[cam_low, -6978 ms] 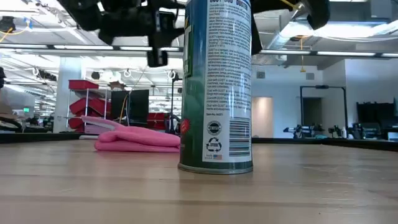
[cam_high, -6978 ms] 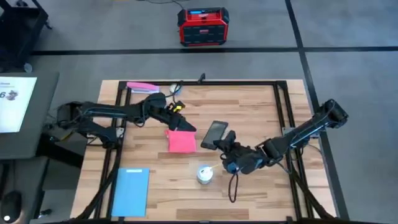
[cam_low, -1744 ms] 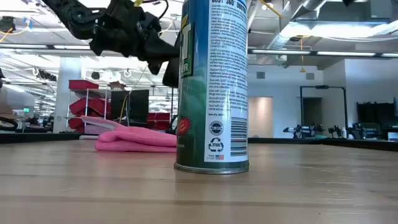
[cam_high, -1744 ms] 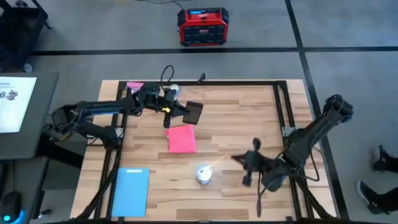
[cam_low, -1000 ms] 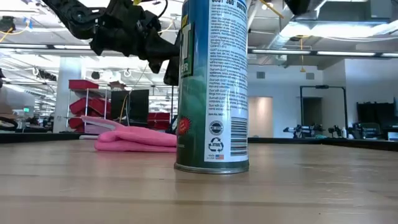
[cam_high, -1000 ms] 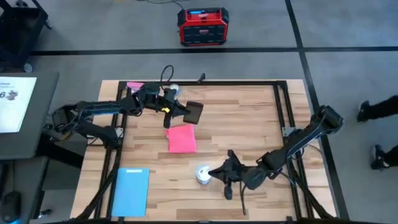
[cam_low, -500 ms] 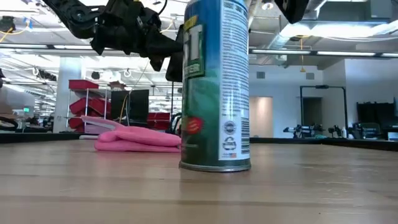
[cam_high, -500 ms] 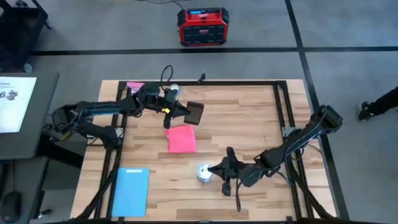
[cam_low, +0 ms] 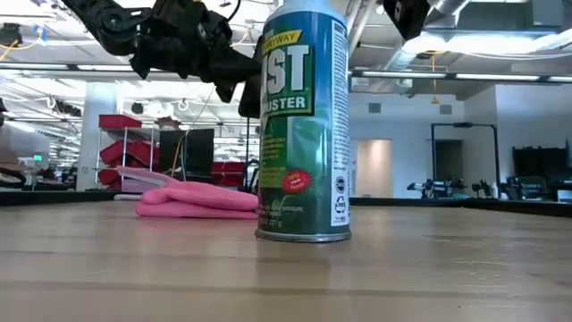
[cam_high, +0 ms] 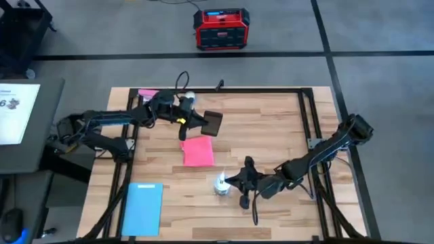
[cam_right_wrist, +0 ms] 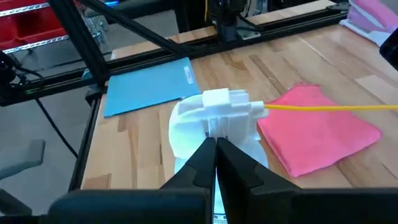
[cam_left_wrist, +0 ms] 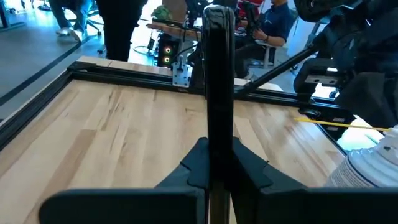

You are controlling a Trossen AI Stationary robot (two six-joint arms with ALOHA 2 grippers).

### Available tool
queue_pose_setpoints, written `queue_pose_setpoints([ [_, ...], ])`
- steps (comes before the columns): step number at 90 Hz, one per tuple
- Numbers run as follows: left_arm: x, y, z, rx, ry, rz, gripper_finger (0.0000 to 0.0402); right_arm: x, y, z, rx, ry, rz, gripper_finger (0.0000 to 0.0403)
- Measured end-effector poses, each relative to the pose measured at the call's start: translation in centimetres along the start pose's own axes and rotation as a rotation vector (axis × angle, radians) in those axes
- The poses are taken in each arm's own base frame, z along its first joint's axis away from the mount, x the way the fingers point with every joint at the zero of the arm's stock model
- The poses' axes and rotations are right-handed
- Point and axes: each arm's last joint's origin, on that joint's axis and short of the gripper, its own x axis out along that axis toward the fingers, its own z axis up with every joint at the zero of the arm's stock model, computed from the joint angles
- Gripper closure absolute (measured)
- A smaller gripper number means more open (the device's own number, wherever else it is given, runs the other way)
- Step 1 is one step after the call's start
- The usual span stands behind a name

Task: Apply microfiber cloth
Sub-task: Spray the front of the black cellphone using the spray bottle

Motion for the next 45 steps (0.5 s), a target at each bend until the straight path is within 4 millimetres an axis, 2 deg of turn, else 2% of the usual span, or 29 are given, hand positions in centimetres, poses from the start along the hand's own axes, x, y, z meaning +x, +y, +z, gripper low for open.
queue_pose_setpoints([
  [45,0.0,0.1,0.1,0.023,-0.01,0.037,0.0391,0.48,-0.89,0.11,-0.036,0.038,-0.006,0.0403],
])
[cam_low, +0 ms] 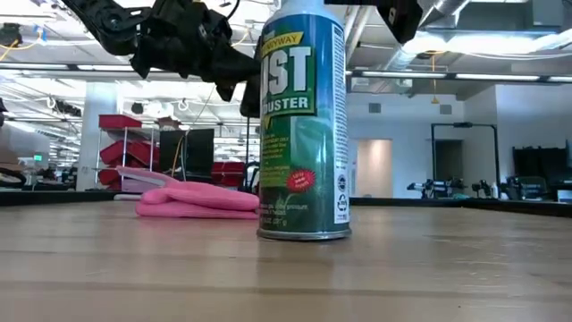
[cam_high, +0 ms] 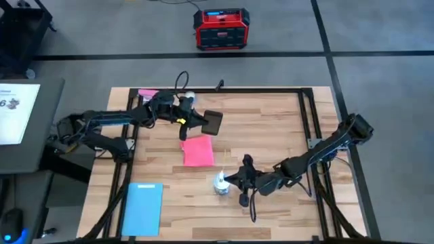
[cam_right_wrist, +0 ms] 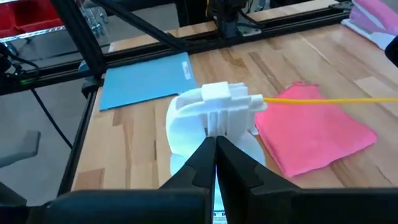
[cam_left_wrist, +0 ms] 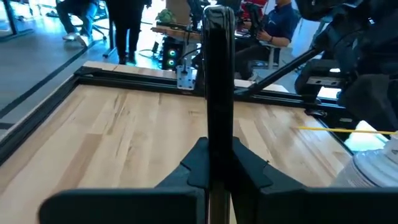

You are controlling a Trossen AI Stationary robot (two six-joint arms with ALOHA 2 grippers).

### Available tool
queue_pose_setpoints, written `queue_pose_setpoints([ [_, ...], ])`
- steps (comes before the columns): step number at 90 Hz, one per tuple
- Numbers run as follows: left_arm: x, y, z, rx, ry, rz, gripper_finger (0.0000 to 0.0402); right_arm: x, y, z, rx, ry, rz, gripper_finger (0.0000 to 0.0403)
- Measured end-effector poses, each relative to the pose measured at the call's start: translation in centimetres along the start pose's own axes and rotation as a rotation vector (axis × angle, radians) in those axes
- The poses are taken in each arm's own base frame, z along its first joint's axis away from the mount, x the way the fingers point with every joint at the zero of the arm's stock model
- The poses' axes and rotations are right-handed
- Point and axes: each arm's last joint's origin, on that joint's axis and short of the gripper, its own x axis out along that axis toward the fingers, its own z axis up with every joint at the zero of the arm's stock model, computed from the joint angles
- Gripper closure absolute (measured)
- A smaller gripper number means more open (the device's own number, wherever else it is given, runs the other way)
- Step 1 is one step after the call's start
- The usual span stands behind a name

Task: Apply microfiber cloth
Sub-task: Spray the front of the black cellphone using the spray bottle

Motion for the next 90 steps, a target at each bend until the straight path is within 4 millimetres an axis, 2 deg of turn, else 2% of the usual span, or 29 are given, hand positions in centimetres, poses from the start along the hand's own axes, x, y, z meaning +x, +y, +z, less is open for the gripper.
queue_pose_setpoints([
  [17,0.1,0.0,0.1,0.012,-0.005,0.06,0.0391,0.0,0.0,-0.1,-0.007,0.01,-0.004,0.0403],
  [40,0.7,-1.1,0.4,0.077,-0.037,0.069,0.0391,-0.1,-0.1,-0.1,-0.022,0.018,-0.015,0.0403],
  [90,0.7,-0.9,0.4,0.087,-0.036,0.146,0.0391,0.0,-0.9,0.4,-0.084,0.034,-0.04,0.0403],
])
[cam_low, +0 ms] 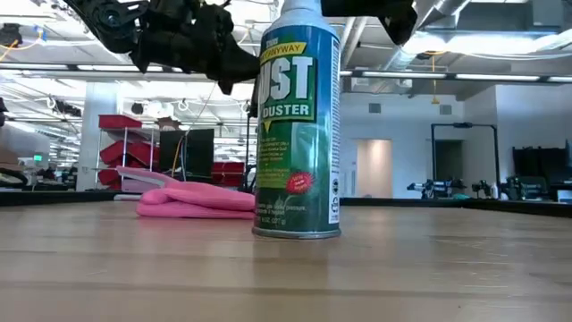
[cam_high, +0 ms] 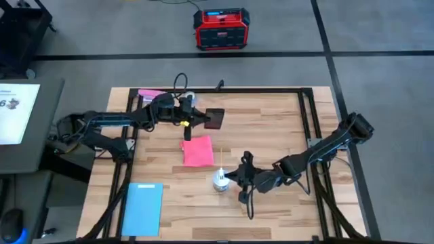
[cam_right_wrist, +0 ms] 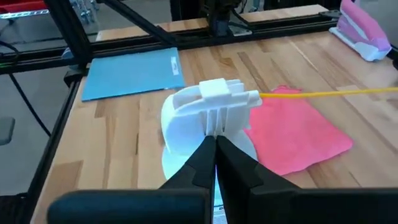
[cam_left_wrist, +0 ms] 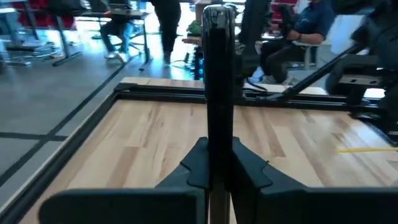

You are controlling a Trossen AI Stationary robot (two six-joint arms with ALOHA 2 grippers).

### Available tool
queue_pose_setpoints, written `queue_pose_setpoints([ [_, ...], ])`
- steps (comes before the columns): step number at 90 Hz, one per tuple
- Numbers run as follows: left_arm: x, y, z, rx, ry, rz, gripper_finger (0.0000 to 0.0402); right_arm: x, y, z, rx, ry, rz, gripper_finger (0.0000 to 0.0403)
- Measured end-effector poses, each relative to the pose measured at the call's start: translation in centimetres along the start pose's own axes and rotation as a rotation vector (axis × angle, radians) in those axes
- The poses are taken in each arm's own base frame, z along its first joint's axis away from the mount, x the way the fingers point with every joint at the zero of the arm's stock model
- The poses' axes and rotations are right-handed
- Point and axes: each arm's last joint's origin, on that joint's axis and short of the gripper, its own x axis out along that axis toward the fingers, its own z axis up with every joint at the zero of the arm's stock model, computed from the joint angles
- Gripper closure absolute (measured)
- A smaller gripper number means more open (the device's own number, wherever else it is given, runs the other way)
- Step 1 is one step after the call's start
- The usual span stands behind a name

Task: Apply microfiber cloth
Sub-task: Spray the front of the black cellphone using the spray bottle

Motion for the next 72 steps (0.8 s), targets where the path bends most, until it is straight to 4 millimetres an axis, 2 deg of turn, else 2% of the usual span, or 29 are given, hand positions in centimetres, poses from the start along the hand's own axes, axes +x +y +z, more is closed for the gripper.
queue_pose_setpoints([
  [15,0.7,0.1,-0.3,0.02,-0.017,0.008,0.0391,-1.3,-0.2,1.1,-0.064,0.07,-0.063,0.0403],
  [35,3.8,0.5,-3.2,-0.04,-0.012,-0.054,0.0391,-2.6,-0.4,4.1,-0.1,0.128,-0.1,0.0403],
  [43,4.2,-0.1,-3.4,-0.015,-0.015,-0.01,0.0391,-3.0,-0.4,4.9,-0.106,0.137,-0.104,0.0403],
  [54,3.4,-1.4,-2.1,0.039,-0.013,0.056,0.0391,-3.4,-0.6,5.5,-0.119,0.16,-0.115,0.0403],
  [72,1.0,-4.1,-0.4,0.077,0.069,0.134,0.0391,-3.2,-1.1,6.2,-0.1,0.188,-0.079,0.0403],
])
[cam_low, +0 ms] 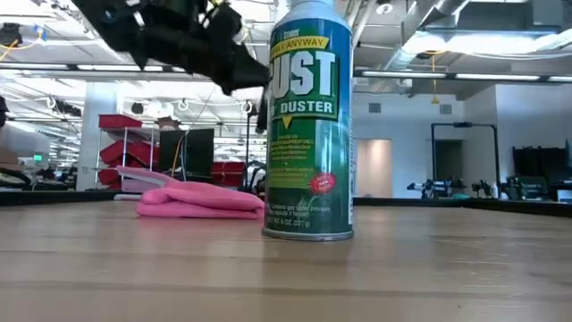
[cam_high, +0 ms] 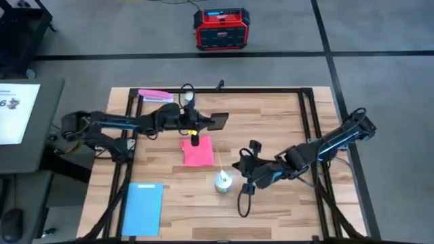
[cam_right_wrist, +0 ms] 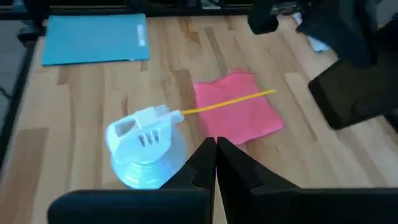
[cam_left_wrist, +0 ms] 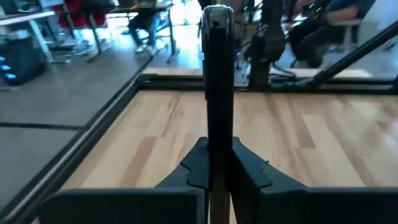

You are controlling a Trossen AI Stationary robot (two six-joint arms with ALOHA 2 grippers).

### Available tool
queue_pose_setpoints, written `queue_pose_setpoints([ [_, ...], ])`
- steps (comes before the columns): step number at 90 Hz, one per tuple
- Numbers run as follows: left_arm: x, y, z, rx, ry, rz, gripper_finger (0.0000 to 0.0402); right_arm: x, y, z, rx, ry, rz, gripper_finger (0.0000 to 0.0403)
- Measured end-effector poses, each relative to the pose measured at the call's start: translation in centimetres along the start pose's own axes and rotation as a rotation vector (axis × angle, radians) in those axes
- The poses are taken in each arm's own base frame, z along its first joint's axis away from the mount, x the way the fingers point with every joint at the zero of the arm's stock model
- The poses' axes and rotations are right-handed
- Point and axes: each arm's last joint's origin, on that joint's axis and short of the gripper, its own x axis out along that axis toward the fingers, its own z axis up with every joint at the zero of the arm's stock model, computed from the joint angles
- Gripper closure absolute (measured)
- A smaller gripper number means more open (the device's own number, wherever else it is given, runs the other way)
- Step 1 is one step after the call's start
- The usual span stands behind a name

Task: Apply microfiber cloth
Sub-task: Spray the front of the black cellphone using the spray bottle

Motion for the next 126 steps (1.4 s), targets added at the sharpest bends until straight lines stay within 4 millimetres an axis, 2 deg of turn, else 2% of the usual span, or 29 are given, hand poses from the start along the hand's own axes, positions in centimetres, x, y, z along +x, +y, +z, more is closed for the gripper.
queue_pose_setpoints([
  [7,-1.0,-1.0,0.5,0.011,-0.005,0.026,0.0391,0.2,-0.3,0.1,0.01,0.014,0.024,0.0403],
  [17,-2.3,-2.1,0.1,0.021,-0.035,0.086,0.0391,0.5,-0.8,0.4,0.027,0.03,0.051,0.0403],
  [34,-3.8,-2.6,-2.6,-0.057,-0.099,0.122,0.0391,0.1,-1.7,1.7,0.047,0.049,0.087,0.0403],
  [47,-4.0,-2.6,-3.5,-0.103,-0.154,0.12,0.0391,-0.1,-2.7,2.3,0.055,0.082,0.086,0.0403],
  [54,-3.8,-2.9,-3.9,-0.102,-0.147,0.111,0.0391,0.5,-2.9,2.8,0.061,0.108,0.096,0.0403],
  [73,-3.7,-3.4,-4.0,-0.103,-0.15,0.144,0.0391,2.7,-1.9,3.6,-0.031,0.272,0.068,0.0403],
  [99,-3.8,-3.9,-3.9,-0.101,-0.155,0.162,0.0391,3.3,-1.1,6.6,-0.096,0.321,0.056,0.0403],
  [117,-3.8,-3.8,-3.9,-0.1,-0.16,0.163,0.0391,4.7,-0.3,7.0,-0.139,0.39,0.05,0.0403],
  [126,-3.8,-3.8,-3.9,-0.098,-0.16,0.163,0.0391,4.8,-0.1,7.4,-0.143,0.388,0.057,0.0403],
])
